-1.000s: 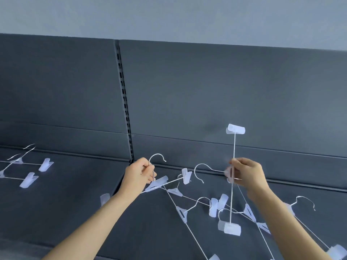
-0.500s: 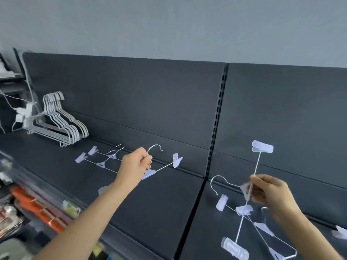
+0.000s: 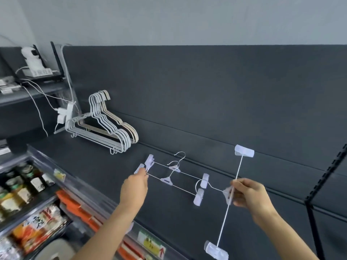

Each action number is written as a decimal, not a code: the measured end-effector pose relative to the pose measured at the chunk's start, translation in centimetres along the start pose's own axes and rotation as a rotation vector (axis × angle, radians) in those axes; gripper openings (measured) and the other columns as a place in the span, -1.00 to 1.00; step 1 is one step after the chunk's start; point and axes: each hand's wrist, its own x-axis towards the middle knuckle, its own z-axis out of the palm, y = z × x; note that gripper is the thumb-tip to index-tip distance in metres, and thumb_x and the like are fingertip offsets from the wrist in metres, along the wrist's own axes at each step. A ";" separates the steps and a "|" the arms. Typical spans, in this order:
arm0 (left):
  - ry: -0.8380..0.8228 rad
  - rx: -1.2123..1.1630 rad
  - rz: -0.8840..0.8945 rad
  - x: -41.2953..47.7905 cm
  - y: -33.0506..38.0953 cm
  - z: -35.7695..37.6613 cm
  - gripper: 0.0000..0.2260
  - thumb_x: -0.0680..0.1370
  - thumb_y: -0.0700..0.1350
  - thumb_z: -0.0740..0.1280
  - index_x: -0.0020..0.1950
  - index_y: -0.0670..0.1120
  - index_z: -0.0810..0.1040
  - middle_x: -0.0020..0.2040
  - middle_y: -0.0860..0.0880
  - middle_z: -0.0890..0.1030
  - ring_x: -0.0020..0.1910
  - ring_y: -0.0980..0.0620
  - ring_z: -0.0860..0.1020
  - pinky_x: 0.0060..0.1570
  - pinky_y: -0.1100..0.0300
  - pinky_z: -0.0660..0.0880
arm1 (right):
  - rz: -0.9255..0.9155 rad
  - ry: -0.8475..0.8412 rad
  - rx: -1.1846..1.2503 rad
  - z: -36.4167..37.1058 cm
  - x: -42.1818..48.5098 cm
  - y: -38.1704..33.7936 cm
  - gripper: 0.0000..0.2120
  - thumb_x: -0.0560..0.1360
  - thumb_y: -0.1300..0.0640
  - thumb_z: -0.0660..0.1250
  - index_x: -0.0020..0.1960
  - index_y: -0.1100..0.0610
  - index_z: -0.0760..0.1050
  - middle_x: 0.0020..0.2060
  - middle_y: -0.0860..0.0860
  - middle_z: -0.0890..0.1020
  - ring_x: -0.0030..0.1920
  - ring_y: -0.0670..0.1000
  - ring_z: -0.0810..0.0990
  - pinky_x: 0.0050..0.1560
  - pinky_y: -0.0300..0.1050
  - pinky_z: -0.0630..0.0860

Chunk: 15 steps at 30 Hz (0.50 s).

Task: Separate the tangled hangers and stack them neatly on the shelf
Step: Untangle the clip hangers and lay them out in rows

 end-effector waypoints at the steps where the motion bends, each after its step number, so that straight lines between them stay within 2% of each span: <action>1: -0.071 0.090 0.068 0.5 0.5 0.2 -0.87 0.38 -0.25 0.45 -0.21 -0.25 0.52 -0.47 -0.23 0.58 -0.48 -0.24 0.56 -0.53 0.13 0.39 | 0.010 0.006 -0.008 0.5 0.2 0.0 -0.83 0.53 0.27 0.21 -0.21 0.25 0.50 -0.46 0.03 0.66 -0.50 -0.01 0.55 -0.42 -0.19 0.44; 3: -0.096 0.262 0.187 1.5 1.7 0.7 -0.68 0.04 -0.25 0.63 -0.40 -0.15 0.51 -0.67 -0.06 0.46 -0.71 -0.04 0.45 -0.72 0.33 0.24 | 0.032 0.021 -0.023 1.1 0.4 0.1 -0.82 0.53 0.27 0.21 -0.22 0.23 0.50 -0.44 0.05 0.66 -0.49 0.00 0.56 -0.41 -0.18 0.44; 4: -0.098 0.352 0.236 1.8 2.3 0.7 -0.67 0.03 -0.25 0.62 -0.37 -0.13 0.52 -0.65 -0.04 0.47 -0.70 0.01 0.46 -0.71 0.35 0.26 | 0.042 0.029 -0.029 1.3 0.4 0.3 -0.82 0.53 0.27 0.21 -0.23 0.23 0.51 -0.43 0.06 0.66 -0.48 0.01 0.56 -0.42 -0.18 0.44; 5: -0.139 0.379 0.258 1.9 3.0 0.8 -0.73 0.17 -0.25 0.56 -0.22 -0.16 0.55 -0.53 -0.07 0.57 -0.56 0.01 0.56 -0.60 0.32 0.38 | 0.051 0.037 -0.035 1.3 0.4 0.4 -0.82 0.53 0.27 0.22 -0.23 0.23 0.51 -0.43 0.07 0.66 -0.48 0.02 0.56 -0.43 -0.19 0.44; 6: -0.150 0.386 0.269 1.9 3.7 0.9 -0.77 0.36 -0.26 0.42 -0.01 -0.19 0.52 -0.32 -0.12 0.65 -0.34 -0.04 0.65 -0.41 0.25 0.48 | 0.059 0.046 -0.039 1.2 0.4 0.6 -0.82 0.52 0.27 0.22 -0.23 0.23 0.51 -0.43 0.07 0.66 -0.48 0.02 0.56 -0.43 -0.19 0.44; 7: -0.166 0.431 0.294 1.9 4.2 1.3 -0.76 0.47 -0.28 0.27 0.14 -0.21 0.43 -0.13 -0.14 0.66 -0.15 -0.08 0.65 -0.24 0.18 0.51 | 0.066 0.055 -0.044 1.1 0.4 0.8 -0.82 0.52 0.27 0.22 -0.24 0.23 0.51 -0.44 0.06 0.66 -0.48 0.01 0.56 -0.43 -0.19 0.45; 8: -0.175 0.427 0.319 1.8 4.5 1.7 -0.74 0.51 -0.30 0.19 0.21 -0.21 0.37 -0.02 -0.14 0.64 -0.04 -0.11 0.64 -0.16 0.15 0.50 | 0.072 0.065 -0.049 0.9 0.4 0.9 -0.81 0.52 0.27 0.22 -0.24 0.22 0.52 -0.46 0.05 0.66 -0.48 0.01 0.56 -0.43 -0.18 0.45; 12: -0.160 0.371 0.353 2.1 5.3 2.0 -0.72 0.51 -0.32 0.20 0.20 -0.16 0.35 0.00 -0.07 0.65 -0.03 -0.08 0.63 -0.22 0.18 0.41 | 0.083 0.094 -0.042 0.6 0.4 1.0 -0.83 0.51 0.28 0.23 -0.23 0.24 0.51 -0.49 0.04 0.66 -0.50 0.01 0.56 -0.39 -0.14 0.45; 15: -0.187 0.372 0.342 2.9 5.2 1.9 -0.73 0.49 -0.32 0.22 0.18 -0.15 0.36 -0.04 -0.06 0.67 -0.07 -0.07 0.64 -0.24 0.16 0.44 | 0.099 0.103 -0.040 0.8 0.3 1.2 -0.82 0.52 0.28 0.23 -0.24 0.25 0.51 -0.47 0.06 0.66 -0.48 0.04 0.55 -0.42 -0.16 0.45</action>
